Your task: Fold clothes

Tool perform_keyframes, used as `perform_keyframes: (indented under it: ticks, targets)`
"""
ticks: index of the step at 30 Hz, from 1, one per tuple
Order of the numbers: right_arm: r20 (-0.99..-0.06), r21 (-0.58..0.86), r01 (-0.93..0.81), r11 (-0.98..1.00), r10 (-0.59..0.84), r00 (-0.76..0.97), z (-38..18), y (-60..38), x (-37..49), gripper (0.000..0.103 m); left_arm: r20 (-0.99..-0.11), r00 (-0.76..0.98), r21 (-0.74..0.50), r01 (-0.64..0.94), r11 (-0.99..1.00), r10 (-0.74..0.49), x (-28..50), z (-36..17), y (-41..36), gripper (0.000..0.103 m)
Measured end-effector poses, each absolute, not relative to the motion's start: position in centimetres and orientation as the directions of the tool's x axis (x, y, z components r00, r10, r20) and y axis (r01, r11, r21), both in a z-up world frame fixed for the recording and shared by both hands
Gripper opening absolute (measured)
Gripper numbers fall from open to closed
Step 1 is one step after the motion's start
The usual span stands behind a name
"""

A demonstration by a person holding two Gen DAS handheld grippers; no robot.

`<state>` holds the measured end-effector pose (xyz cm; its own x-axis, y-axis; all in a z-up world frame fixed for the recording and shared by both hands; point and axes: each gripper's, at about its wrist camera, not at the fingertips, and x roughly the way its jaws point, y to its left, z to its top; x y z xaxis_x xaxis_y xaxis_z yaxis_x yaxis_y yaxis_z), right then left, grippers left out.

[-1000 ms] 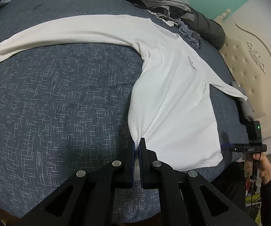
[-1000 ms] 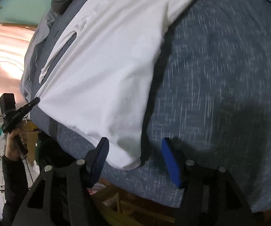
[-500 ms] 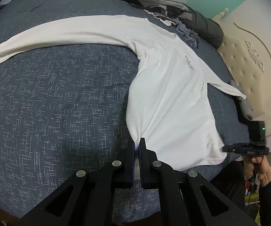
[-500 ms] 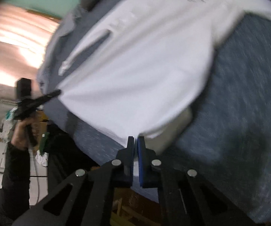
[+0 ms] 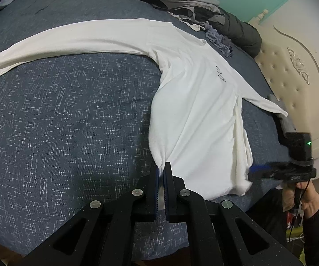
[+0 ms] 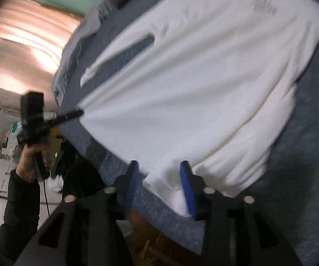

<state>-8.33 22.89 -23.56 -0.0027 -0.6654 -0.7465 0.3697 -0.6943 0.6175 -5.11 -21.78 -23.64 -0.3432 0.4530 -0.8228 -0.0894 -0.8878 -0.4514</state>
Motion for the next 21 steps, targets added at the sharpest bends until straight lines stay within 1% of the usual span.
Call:
perform_keyframes:
  ticks: [3,6,8,12,18,19,20,21]
  targets:
    - [-0.745,0.597,0.344,-0.725,-0.660,-0.098,-22.1,26.1,-9.3,0.040,-0.825,-0.340,-0.451,-0.086,-0.888,0.452,-5.3,-23.9,-21.9,0.004]
    - [-0.833,0.495,0.300,-0.815,-0.543,-0.103,-23.6,27.6,-10.0,0.040,-0.828,-0.336,-0.449,-0.084,-0.890,0.449,-5.4,-24.2,-21.9,0.004]
    - [-0.862,0.461,0.285,-0.840,-0.500,-0.079,-25.2,28.3,-10.0,0.040,-0.827,-0.336,-0.451,-0.083,-0.889,0.451,-5.5,-24.3,-21.9,0.004]
    - [-0.865,0.466,0.272,-0.842,-0.498,-0.059,-27.9,28.0,-10.0,0.040,-0.826,-0.336,-0.453,-0.085,-0.888,0.453,-5.4,-24.3,-21.7,0.004]
    - [-0.864,0.464,0.306,-0.831,-0.501,-0.050,-29.9,25.0,-9.9,0.039,-0.825,-0.336,-0.452,-0.092,-0.887,0.455,-5.2,-23.8,-21.6,0.004]
    - [-0.859,0.475,0.308,-0.825,-0.511,-0.043,-30.0,24.8,-10.0,0.030,-0.824,-0.336,-0.452,-0.093,-0.887,0.455,-5.2,-23.8,-21.6,0.004]
    - [-0.856,0.479,0.315,-0.819,-0.515,-0.039,-30.1,24.7,-10.0,0.012,-0.824,-0.336,-0.452,-0.093,-0.887,0.456,-5.2,-23.7,-21.5,0.004]
    - [-0.855,0.481,0.321,-0.816,-0.518,-0.037,-30.1,24.7,-10.0,0.006,-0.823,-0.337,-0.453,-0.093,-0.887,0.456,-5.1,-23.7,-21.5,0.004]
